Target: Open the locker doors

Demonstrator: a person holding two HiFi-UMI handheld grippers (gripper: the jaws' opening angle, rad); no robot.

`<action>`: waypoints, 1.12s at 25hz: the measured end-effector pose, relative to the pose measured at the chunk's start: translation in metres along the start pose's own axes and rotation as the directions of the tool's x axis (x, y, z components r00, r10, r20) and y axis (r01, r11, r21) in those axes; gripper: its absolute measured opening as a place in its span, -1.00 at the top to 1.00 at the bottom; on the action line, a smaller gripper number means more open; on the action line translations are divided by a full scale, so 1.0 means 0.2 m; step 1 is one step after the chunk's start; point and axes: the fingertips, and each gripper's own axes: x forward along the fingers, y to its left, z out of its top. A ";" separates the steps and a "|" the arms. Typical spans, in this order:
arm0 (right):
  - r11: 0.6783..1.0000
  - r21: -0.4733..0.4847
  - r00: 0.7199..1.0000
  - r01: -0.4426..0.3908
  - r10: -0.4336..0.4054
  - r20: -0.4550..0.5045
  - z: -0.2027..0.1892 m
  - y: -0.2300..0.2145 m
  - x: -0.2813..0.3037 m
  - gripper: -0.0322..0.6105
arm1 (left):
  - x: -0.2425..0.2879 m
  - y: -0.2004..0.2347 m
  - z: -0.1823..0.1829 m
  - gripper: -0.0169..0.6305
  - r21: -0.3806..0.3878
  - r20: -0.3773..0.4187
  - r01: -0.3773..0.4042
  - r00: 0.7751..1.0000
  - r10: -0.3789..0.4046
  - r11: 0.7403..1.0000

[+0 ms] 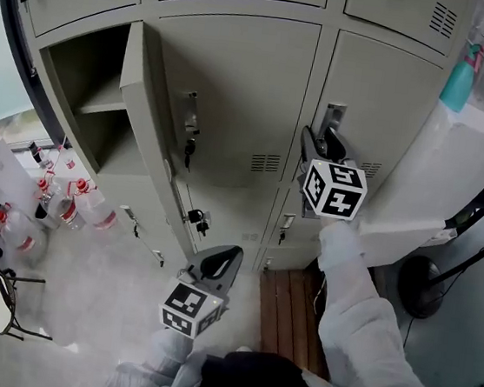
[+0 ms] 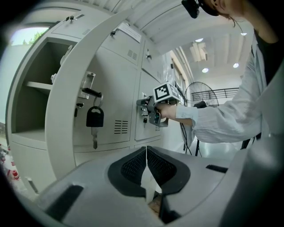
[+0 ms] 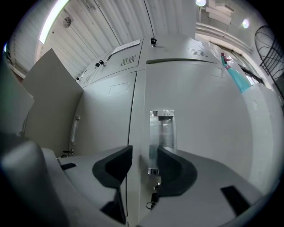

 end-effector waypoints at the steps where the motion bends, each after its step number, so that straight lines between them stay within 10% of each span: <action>1: 1.000 -0.003 1.000 0.000 0.000 0.002 0.00 0.00 -0.01 0.40 | -0.01 0.00 0.00 0.91 -0.002 0.000 -0.001 1.000 0.001 1.000; 28: 0.998 -0.016 0.998 0.060 -0.060 0.033 0.02 -0.04 -0.34 0.54 | -0.09 -0.07 -0.01 0.91 0.008 0.019 0.046 0.999 -0.046 0.999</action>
